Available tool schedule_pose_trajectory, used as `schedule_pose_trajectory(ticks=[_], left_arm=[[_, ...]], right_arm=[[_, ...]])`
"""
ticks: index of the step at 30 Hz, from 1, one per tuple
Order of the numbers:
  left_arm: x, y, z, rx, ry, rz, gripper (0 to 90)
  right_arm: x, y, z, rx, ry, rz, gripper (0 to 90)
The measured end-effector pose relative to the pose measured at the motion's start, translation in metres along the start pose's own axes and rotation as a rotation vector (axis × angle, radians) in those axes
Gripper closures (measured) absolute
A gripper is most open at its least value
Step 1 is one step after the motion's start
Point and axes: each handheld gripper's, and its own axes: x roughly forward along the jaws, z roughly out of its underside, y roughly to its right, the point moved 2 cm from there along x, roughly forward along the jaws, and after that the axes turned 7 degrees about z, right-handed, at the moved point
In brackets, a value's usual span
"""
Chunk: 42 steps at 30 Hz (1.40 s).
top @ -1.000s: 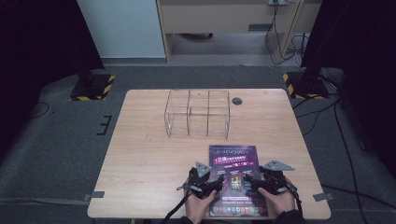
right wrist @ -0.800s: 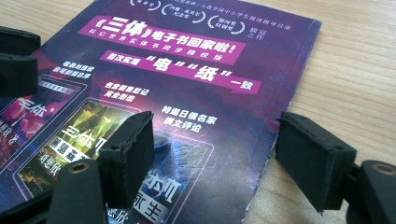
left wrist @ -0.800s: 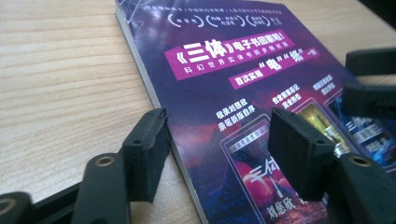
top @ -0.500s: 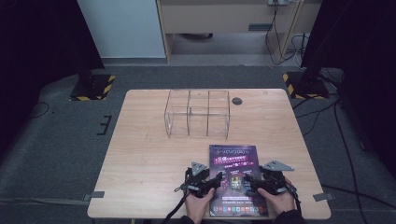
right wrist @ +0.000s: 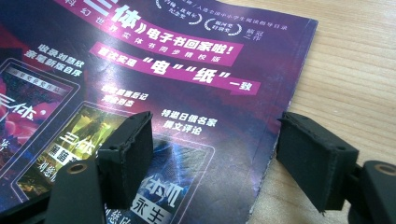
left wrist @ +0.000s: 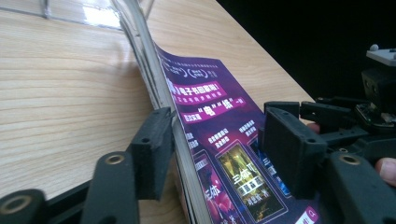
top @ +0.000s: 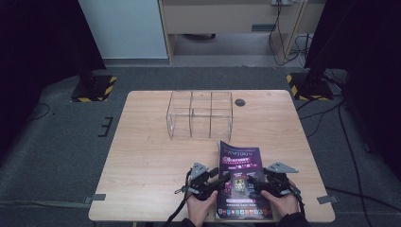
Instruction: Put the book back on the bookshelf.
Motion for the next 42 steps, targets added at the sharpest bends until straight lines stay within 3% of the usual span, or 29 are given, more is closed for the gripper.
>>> schedule_pose_trajectory(ticks=[6,8,12,15,21,25,30,33,36,42], left_arm=[[0.003,-0.004,-0.001,0.004,-0.028,0.027,35.5],[0.002,-0.002,0.000,0.021,-0.009,0.039,35.9],[0.005,0.005,0.002,0.046,-0.019,0.051,36.0],[0.007,0.011,0.002,0.092,-0.030,0.029,35.8],[0.010,0.002,0.001,0.107,-0.110,-0.039,31.1],[0.011,0.001,0.000,0.100,-0.119,-0.031,30.3],[0.009,0.008,-0.006,0.078,-0.109,0.006,32.1],[0.010,0.011,-0.009,0.102,-0.126,-0.003,32.3],[0.013,0.015,-0.008,0.162,-0.156,-0.047,31.9],[0.012,0.018,-0.011,0.160,-0.163,-0.042,33.7]], right_arm=[[0.000,0.000,0.000,0.000,0.002,0.001,26.7],[0.000,0.000,0.000,0.000,0.000,0.000,26.7],[0.000,0.000,0.000,-0.001,0.000,0.001,26.7],[0.000,0.000,0.000,-0.003,0.000,-0.002,26.7],[0.000,0.000,0.000,-0.002,0.001,-0.004,26.6],[0.000,0.000,0.000,-0.001,0.000,-0.004,26.6],[0.000,0.001,0.000,-0.001,0.001,-0.006,26.6],[0.000,0.001,0.000,0.002,0.001,-0.010,26.6],[0.000,0.001,0.000,0.005,0.003,-0.012,26.5],[0.000,0.002,0.000,0.004,0.003,-0.017,26.5]])
